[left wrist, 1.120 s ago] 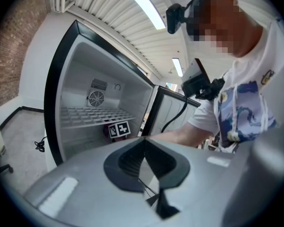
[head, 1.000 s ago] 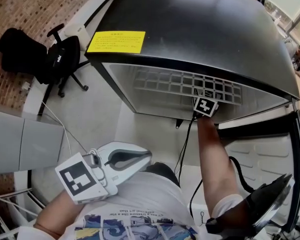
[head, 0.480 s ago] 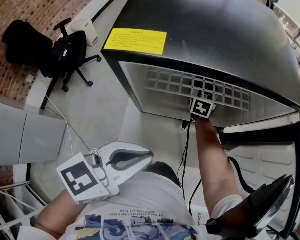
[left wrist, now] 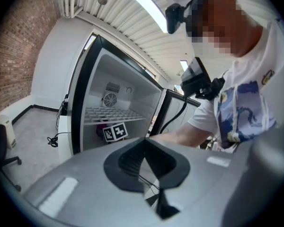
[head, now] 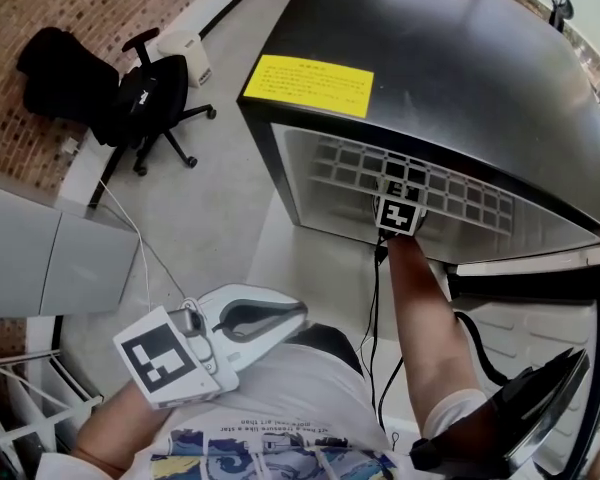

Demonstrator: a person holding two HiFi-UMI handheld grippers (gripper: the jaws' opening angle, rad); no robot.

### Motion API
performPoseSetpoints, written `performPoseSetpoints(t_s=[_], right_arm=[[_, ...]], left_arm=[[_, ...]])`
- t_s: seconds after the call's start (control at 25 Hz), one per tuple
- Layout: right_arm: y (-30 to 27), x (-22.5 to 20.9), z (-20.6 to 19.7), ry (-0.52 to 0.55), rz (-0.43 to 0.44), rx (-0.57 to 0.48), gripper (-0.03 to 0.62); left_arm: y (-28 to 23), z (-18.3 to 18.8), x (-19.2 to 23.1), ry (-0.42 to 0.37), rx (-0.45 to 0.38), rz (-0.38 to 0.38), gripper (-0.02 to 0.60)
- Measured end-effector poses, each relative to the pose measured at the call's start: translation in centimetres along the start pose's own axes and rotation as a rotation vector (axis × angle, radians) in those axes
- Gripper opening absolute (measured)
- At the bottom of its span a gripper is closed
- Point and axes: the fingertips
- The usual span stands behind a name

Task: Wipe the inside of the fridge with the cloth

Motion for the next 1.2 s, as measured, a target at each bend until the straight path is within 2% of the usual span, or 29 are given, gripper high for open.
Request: performPoseSetpoints(t_s=[0.2,0.4,0.84,1.2], right_arm=[[-0.6,0.9,0.2,0.017,0.003,-0.005,0.054],[-1.0,4.0,0.9,0.046,0.084,-0.016,0.054],[-2.2,7.9,2.1,0.098,0.185,-0.039,0.054],[-2.3,8.5,4.2,0.158,0.199,-0.112,0.054]], left_arm=[[0.5,-0.2,0.4,0.008,-0.009,0.027,0.008],[1.0,-0.4,0.6,0.018,-0.006,0.048,0.008],[1.7,-0.5,0.9,0.027,-0.015,0.081,0.006],[2.0,-0.7,1.1,0.041,-0.017,0.103,0.008]])
Point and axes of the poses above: the fingertips, and each gripper's own axes: y backward along the fingers, x to its left, z out of its top, and after that the axes turned 3 degrees about z, right-handed
